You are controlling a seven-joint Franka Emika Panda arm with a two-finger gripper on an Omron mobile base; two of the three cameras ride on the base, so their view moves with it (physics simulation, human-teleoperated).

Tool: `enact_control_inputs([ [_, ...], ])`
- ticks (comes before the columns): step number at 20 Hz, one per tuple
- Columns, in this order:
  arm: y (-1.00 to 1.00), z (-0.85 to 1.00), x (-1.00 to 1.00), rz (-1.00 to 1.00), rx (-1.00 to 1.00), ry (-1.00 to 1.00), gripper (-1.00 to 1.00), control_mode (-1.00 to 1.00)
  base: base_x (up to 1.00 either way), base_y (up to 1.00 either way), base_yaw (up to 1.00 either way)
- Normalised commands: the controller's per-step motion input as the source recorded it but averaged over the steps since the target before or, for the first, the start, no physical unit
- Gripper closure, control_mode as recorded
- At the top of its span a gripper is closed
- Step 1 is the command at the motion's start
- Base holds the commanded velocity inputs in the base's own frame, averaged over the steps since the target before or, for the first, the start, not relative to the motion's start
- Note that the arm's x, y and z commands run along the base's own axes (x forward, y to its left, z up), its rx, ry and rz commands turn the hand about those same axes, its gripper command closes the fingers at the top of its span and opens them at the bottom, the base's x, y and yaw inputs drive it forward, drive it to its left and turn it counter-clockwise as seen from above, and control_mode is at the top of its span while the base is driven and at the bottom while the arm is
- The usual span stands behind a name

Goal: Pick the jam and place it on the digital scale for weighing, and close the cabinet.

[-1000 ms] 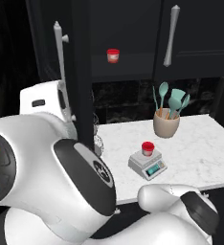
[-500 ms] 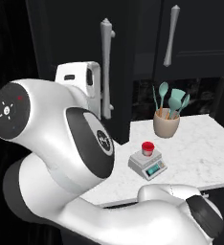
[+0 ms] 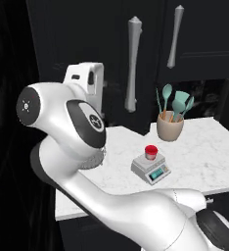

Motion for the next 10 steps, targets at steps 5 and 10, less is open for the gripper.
enact_control_inputs([
  [5,-0.3,-0.45,1.0,0.0,0.06,-0.2,-1.0,-1.0,0.0,0.0,0.0],
  [10,-0.29,0.45,1.0,0.0,0.09,0.0,-1.0,-1.0,0.0,0.0,0.0],
])
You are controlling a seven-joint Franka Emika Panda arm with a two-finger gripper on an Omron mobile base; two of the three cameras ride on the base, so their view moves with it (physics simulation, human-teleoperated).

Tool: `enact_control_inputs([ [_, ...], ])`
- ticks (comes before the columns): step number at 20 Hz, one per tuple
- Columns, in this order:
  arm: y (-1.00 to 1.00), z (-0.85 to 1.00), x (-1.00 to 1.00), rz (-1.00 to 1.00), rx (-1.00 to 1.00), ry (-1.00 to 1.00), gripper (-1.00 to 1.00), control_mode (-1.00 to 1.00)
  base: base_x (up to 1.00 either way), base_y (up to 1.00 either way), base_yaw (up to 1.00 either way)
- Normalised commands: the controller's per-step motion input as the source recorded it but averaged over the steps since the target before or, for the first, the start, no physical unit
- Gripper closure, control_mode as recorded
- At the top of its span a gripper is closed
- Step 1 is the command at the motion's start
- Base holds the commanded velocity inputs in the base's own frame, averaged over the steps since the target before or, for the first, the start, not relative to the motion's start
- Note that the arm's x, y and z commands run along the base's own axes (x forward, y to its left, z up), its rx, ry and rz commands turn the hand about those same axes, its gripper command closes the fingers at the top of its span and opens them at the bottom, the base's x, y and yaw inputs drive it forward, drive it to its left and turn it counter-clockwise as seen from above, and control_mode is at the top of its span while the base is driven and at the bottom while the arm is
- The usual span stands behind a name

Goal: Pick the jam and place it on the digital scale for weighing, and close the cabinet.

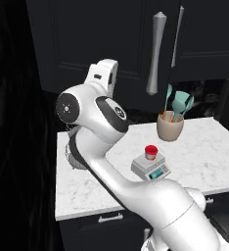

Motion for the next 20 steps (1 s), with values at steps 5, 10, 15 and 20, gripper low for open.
enact_control_inputs([
  [5,-0.12,0.28,0.99,0.0,0.02,0.04,-1.0,-1.0,0.0,0.0,0.0],
  [10,0.0,-0.07,1.0,0.0,0.0,-0.05,-1.0,-1.0,0.0,0.0,0.0],
  [15,0.0,-0.14,1.0,0.0,0.02,-0.1,-1.0,-1.0,0.0,0.0,0.0],
  [20,0.0,0.0,1.0,0.0,0.0,0.06,-1.0,-1.0,0.0,0.0,0.0],
])
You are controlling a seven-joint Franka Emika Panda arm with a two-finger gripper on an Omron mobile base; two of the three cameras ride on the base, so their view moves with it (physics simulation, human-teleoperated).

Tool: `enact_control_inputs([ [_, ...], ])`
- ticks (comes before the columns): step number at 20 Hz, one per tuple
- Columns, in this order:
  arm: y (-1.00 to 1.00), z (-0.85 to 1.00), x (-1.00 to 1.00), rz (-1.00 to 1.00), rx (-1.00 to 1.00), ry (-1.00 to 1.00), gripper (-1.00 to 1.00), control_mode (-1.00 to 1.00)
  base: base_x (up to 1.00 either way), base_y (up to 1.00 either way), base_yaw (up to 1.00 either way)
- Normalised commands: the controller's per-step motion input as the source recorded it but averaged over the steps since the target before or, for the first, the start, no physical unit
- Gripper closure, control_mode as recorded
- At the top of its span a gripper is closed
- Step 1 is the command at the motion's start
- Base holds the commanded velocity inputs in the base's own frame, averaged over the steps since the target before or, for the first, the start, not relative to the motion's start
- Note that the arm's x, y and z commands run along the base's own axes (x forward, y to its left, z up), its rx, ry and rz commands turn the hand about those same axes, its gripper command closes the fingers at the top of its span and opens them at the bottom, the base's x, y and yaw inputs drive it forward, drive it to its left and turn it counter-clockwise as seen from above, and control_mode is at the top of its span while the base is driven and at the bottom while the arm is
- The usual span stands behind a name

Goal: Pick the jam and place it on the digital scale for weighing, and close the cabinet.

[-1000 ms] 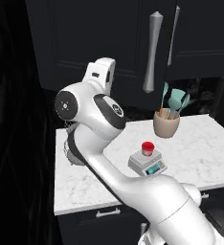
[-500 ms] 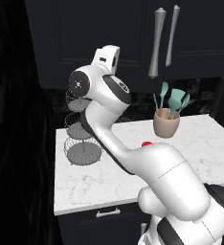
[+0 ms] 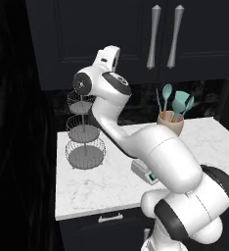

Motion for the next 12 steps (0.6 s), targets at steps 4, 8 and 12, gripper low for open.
enact_control_inputs([
  [4,0.0,0.0,1.0,0.0,0.0,0.06,-1.0,-1.0,0.0,0.0,0.0],
  [8,-0.2,-0.1,1.0,0.0,0.01,0.05,-1.0,-1.0,0.0,0.0,0.0],
  [12,-0.77,-0.45,0.92,0.02,0.1,-0.01,-1.0,-1.0,0.0,0.0,0.0],
])
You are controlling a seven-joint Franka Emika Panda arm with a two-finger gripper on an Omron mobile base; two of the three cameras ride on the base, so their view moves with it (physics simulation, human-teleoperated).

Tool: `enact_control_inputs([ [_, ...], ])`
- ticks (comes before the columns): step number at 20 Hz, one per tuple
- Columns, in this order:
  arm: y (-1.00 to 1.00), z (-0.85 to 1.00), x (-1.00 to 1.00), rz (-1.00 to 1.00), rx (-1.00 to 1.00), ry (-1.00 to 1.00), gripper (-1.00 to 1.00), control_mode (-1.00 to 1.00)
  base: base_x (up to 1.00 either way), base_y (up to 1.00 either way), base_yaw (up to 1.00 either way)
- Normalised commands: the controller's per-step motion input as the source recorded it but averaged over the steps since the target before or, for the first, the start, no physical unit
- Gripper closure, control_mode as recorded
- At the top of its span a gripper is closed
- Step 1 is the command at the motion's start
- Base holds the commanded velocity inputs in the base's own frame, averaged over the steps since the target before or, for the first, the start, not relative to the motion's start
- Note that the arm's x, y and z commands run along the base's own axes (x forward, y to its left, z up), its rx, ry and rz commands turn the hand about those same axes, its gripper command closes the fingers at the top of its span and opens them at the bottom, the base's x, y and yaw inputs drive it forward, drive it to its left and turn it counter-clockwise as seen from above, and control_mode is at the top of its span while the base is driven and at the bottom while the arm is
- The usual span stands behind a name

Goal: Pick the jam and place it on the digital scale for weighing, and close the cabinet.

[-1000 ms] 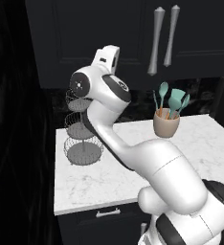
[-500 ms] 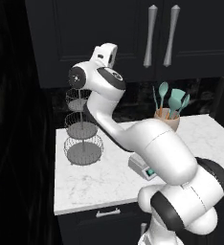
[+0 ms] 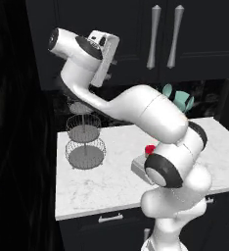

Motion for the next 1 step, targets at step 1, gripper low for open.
enact_control_inputs([
  [1,-0.96,-0.79,0.28,0.09,0.14,-0.21,-1.0,-1.0,0.0,0.0,0.0],
])
